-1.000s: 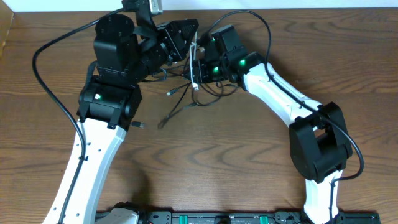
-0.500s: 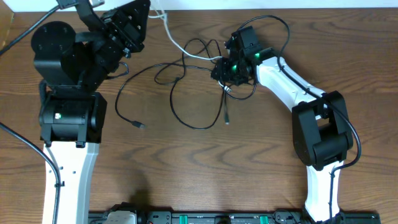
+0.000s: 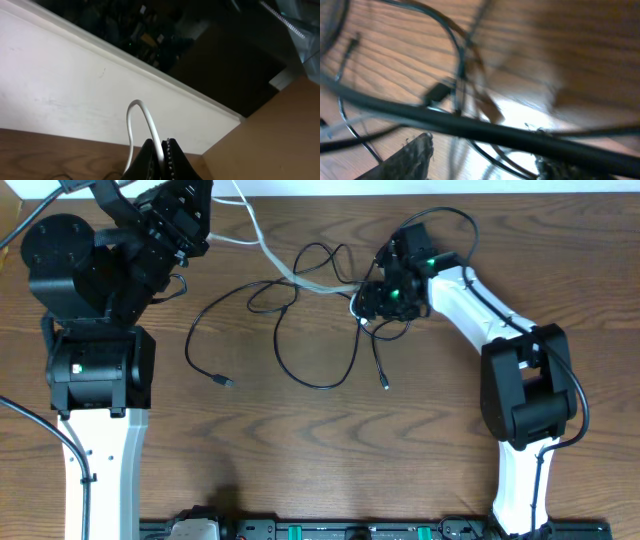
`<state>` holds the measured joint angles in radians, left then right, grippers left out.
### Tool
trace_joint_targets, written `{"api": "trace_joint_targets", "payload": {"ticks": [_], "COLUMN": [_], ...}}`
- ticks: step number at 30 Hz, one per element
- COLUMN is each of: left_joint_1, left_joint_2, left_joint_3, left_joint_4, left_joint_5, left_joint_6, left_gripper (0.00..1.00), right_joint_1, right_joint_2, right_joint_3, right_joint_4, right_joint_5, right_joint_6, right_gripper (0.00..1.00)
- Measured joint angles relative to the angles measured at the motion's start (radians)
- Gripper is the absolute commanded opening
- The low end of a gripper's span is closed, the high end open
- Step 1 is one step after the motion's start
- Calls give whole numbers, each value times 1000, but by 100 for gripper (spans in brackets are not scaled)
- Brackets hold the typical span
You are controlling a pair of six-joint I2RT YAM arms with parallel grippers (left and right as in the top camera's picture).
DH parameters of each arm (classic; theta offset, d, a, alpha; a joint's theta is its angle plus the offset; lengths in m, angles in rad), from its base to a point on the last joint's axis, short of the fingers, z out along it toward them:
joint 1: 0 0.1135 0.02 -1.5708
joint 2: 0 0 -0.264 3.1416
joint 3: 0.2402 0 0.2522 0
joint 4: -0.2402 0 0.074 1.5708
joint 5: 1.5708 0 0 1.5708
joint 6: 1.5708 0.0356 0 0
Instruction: Untangle cables
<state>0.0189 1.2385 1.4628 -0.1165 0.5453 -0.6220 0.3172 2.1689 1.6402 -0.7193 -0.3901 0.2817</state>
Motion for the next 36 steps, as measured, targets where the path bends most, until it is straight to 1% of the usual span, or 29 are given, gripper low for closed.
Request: {"api": "trace_joint_targets", "payload": {"ticks": [2,4,6,8,13,15,18,21,23,26,27,29,30,32,33,34,36], "left_joint_1": [0,0,0,0,0,0,0,0,0,0,0,0,0,0,0,0,0], "left_joint_2": [0,0,0,0,0,0,0,-1,-3,-10,-11,-13,-13,-13,-13,-13,-13], "left_joint_3": [1,1,1,1,2,2,2,2,2,2,2,2,2,2,2,2,2], "left_joint_4": [-11,-13,-13,-10,-14,-14,-14,-14,-14,-14,-15,-24,-35,-50,-59,-63,-64], "left_joint_5": [3,3,3,3,22,34,48,55,55,55,55,55,55,55,55,55,55], "left_joint_6": [12,21,24,24,25,24,24,24,24,24,24,24,25,25,25,25,25], "left_gripper": [7,7,7,7,7,7,7,7,7,7,7,7,7,7,7,7,7], "right_joint_1": [-27,-57,-93,-108,-95,-71,-21,43,74,90,91,91,91,91,91,92,93], "right_joint_2": [-4,-19,-71,-132,-314,-353,-367,-336,-295,-231,-205,-167,-147,-125,-120,-118,-118], "right_joint_3": [1,3,7,11,39,50,55,55,54,54,54,53,53,53,53,53,53], "right_joint_4": [-53,-95,-130,-140,-121,-102,-82,-68,-61,-38,-22,16,44,73,85,96,121], "right_joint_5": [-5,-11,-27,-45,-137,-163,-178,-155,-132,-109,-102,-93,-88,-82,-81,-80,-82], "right_joint_6": [-59,-116,-190,-230,-336,-369,-414,-449,-465,-483,-488,-497,-499,-500,-496,-492,-476], "right_gripper": [74,81,84,86,93,94,93,93,90,84,79,72,64,58,49,36,13]}}
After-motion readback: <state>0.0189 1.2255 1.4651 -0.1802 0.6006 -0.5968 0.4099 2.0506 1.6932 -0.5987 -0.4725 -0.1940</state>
